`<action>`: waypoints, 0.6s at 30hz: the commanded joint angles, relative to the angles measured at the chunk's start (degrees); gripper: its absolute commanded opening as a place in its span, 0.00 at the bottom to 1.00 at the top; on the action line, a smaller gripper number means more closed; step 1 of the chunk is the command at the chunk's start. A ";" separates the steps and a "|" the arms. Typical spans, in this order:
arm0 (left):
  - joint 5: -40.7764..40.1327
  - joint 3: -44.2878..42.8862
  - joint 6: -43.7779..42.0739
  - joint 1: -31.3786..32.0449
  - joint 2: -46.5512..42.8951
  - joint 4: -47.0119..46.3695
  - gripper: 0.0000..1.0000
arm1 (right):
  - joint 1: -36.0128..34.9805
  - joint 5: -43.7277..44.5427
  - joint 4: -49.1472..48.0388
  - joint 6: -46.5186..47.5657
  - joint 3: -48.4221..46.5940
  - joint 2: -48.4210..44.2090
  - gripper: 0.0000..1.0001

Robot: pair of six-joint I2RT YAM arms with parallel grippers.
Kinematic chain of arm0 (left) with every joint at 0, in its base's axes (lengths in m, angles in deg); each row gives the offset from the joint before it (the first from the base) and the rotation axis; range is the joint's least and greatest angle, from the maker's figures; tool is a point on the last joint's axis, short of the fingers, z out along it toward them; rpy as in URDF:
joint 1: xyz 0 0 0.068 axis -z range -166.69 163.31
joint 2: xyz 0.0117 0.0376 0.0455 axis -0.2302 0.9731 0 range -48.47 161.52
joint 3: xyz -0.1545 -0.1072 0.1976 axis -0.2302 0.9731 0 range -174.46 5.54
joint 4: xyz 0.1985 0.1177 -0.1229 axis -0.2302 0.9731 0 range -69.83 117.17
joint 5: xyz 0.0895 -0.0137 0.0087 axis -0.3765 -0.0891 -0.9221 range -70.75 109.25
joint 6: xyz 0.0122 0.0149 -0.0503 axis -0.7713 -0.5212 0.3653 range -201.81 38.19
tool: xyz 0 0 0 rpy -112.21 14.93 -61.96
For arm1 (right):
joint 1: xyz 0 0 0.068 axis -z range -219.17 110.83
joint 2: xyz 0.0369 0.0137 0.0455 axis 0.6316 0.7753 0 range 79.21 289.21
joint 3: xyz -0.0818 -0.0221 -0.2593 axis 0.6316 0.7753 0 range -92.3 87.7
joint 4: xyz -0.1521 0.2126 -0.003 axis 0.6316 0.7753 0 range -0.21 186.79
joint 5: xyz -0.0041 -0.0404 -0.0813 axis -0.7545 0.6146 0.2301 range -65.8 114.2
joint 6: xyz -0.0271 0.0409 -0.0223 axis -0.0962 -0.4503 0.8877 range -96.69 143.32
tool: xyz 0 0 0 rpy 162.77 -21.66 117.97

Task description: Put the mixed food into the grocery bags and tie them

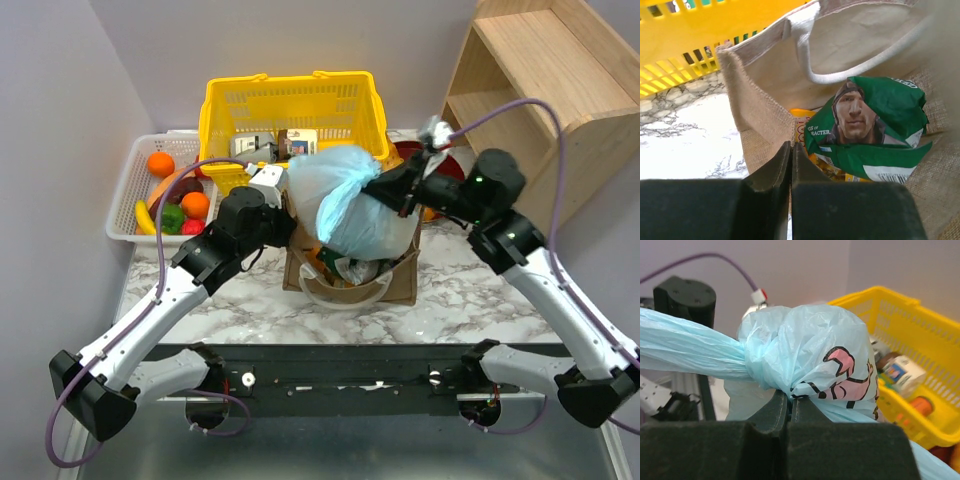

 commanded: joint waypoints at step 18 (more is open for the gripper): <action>0.58 1.72 -6.26 -2.41 -1.08 -5.22 0.06 | -6.18 25.03 24.10 8.22 9.22 5.44 0.01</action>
